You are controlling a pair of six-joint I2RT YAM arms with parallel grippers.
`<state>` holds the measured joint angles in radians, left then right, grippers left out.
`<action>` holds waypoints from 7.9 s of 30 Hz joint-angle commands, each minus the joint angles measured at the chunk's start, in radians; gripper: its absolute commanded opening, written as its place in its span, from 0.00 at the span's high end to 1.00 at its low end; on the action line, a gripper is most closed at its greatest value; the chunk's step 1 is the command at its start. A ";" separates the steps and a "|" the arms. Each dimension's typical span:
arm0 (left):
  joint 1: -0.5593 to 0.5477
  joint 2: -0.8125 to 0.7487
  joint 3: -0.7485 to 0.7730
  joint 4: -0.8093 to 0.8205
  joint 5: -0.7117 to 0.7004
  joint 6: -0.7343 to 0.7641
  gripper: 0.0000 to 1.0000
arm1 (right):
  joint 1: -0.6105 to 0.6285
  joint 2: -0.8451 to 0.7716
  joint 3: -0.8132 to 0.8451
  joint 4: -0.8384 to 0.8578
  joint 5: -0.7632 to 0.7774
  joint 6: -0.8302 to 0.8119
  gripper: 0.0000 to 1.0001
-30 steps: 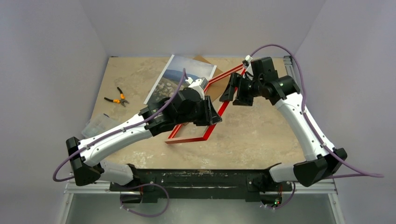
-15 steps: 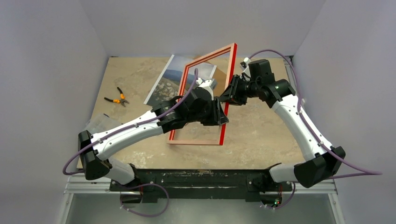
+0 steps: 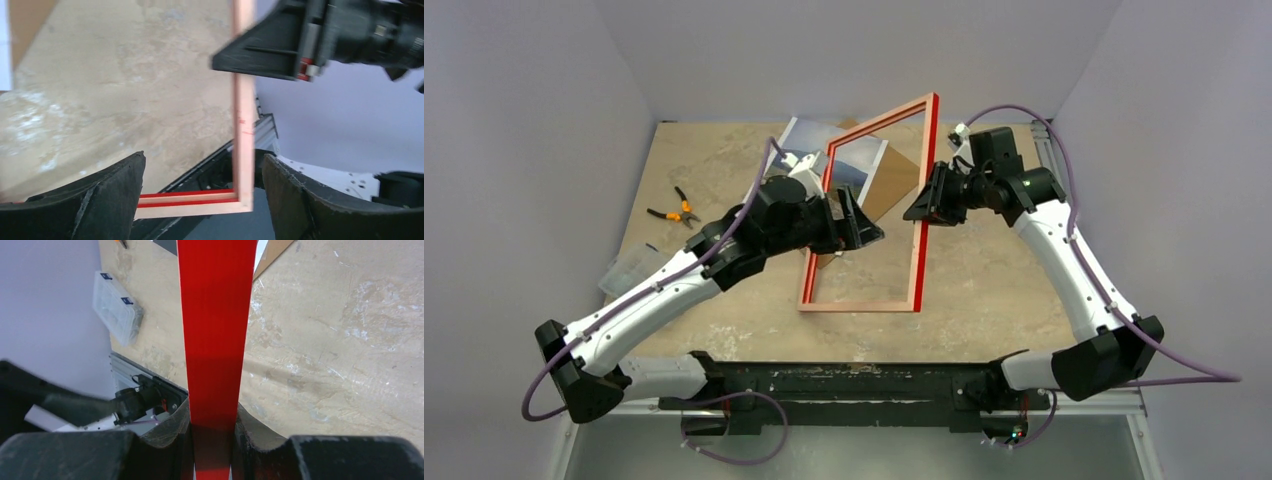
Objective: Put the photo into the frame
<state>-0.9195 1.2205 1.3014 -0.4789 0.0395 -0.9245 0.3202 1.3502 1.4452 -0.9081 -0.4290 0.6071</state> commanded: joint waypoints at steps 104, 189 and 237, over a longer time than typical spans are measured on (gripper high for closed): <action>-0.061 0.733 -0.003 0.290 0.059 -0.183 0.52 | -0.026 0.028 -0.338 0.180 0.434 -0.174 0.18; 0.702 0.474 -0.053 -0.034 0.040 0.319 0.29 | 0.140 0.877 0.400 0.342 0.127 0.042 0.33; 0.548 0.450 -0.220 -0.025 0.189 0.255 0.73 | 0.167 0.647 0.067 0.509 0.042 0.022 0.40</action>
<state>-0.4099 1.8057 1.1496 -0.5903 0.1665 -0.6617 0.4782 2.0502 1.3949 -0.3351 -0.4862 0.7105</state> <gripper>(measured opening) 0.198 0.609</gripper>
